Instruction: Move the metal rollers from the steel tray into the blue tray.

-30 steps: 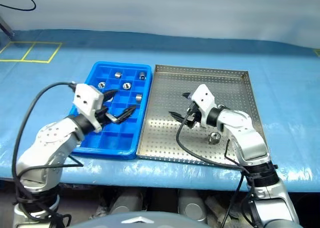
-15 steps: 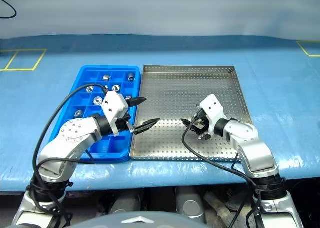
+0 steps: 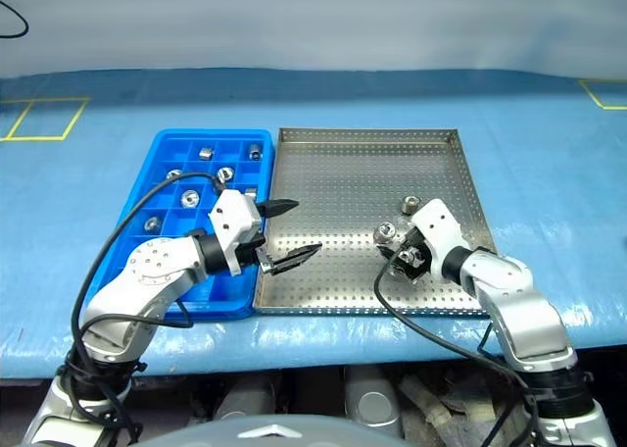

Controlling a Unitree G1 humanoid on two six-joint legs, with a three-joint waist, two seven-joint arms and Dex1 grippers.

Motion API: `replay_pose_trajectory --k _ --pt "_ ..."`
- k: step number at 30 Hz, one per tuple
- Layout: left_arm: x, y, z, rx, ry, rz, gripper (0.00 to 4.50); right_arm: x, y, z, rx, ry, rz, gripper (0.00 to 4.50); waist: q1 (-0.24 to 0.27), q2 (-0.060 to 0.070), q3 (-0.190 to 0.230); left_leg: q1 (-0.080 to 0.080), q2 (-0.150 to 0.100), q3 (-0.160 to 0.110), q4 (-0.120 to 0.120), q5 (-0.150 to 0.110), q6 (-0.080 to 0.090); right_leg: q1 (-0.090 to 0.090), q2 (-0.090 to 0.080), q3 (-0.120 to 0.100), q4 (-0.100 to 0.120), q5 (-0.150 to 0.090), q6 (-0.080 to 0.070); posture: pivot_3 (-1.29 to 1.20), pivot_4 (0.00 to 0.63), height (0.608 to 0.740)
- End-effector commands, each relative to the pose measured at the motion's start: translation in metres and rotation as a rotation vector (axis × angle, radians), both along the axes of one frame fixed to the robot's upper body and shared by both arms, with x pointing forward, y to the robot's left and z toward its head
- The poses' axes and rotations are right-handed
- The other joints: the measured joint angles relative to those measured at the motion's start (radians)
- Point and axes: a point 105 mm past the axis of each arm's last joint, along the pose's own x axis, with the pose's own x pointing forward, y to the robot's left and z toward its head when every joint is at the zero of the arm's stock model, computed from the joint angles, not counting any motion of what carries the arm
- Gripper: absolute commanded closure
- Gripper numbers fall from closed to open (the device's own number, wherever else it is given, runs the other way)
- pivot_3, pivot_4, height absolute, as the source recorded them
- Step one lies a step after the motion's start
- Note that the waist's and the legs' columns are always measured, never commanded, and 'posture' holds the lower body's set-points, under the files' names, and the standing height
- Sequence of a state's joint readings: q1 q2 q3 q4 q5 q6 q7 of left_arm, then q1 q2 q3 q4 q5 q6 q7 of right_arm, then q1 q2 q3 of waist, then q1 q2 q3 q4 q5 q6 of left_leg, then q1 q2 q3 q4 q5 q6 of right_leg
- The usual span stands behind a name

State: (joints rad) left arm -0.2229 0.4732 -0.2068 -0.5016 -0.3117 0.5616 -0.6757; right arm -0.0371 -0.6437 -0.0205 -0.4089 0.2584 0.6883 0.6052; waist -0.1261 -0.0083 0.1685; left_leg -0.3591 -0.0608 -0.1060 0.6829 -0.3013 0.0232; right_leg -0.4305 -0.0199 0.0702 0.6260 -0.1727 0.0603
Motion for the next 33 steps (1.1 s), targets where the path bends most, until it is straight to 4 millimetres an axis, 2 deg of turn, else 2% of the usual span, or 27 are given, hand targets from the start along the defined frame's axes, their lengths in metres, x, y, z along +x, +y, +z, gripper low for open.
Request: replay_pose_trajectory --k 1,6,16,19,23,29,33 --pt "0.002 -0.002 0.005 -0.003 -0.035 -0.006 0.03 -0.005 -0.001 0.010 0.027 -0.025 -0.006 0.00 -0.002 0.000 0.000 0.000 0.000 0.000 0.000 0.000 0.000 0.000 0.000 0.000 0.000 0.000 0.000 -0.25 0.150 0.740" --pt "0.007 -0.003 0.005 0.002 -0.034 -0.002 0.03 -0.010 -0.001 -0.005 0.077 0.033 -0.042 0.00 -0.012 0.000 0.000 0.001 0.000 0.001 0.001 0.000 0.000 0.001 0.001 0.000 0.000 0.000 0.001 -0.27 0.150 0.740" --pt "0.010 -0.002 0.006 0.009 -0.046 0.009 0.03 -0.011 -0.007 -0.020 0.098 0.086 -0.085 0.00 -0.030 0.000 0.000 0.001 0.000 0.001 0.001 0.000 0.000 0.001 0.001 0.001 0.000 0.000 0.001 -0.28 0.150 0.740" --pt "0.011 -0.001 0.007 0.009 -0.051 0.015 0.00 -0.008 -0.008 -0.020 0.098 0.088 -0.099 0.55 -0.036 0.000 0.000 0.001 0.000 0.001 0.001 0.000 0.000 0.001 0.001 0.001 0.000 0.000 0.001 -0.27 0.150 0.740" --pt "0.011 0.000 0.008 0.010 -0.056 0.021 0.00 -0.006 -0.006 -0.020 0.100 0.082 -0.095 1.77 -0.041 0.000 0.000 0.001 0.000 0.001 0.001 0.000 0.000 0.001 0.001 0.001 0.000 0.000 0.001 -0.27 0.150 0.740" --pt "0.012 0.002 0.008 0.014 -0.057 0.035 0.00 -0.003 -0.002 -0.019 0.108 0.082 -0.081 1.77 -0.045 0.000 0.000 0.001 0.000 0.001 0.001 0.000 0.000 0.001 0.001 0.001 0.000 0.000 0.001 -0.26 0.150 0.740" --pt "0.012 0.003 0.008 0.014 -0.058 0.038 0.00 -0.001 -0.001 -0.018 0.109 0.081 -0.077 2.60 -0.048 0.000 0.000 0.001 0.000 0.001 0.001 0.000 0.000 0.001 0.001 0.001 0.000 0.000 0.001 -0.26 0.150 0.740"
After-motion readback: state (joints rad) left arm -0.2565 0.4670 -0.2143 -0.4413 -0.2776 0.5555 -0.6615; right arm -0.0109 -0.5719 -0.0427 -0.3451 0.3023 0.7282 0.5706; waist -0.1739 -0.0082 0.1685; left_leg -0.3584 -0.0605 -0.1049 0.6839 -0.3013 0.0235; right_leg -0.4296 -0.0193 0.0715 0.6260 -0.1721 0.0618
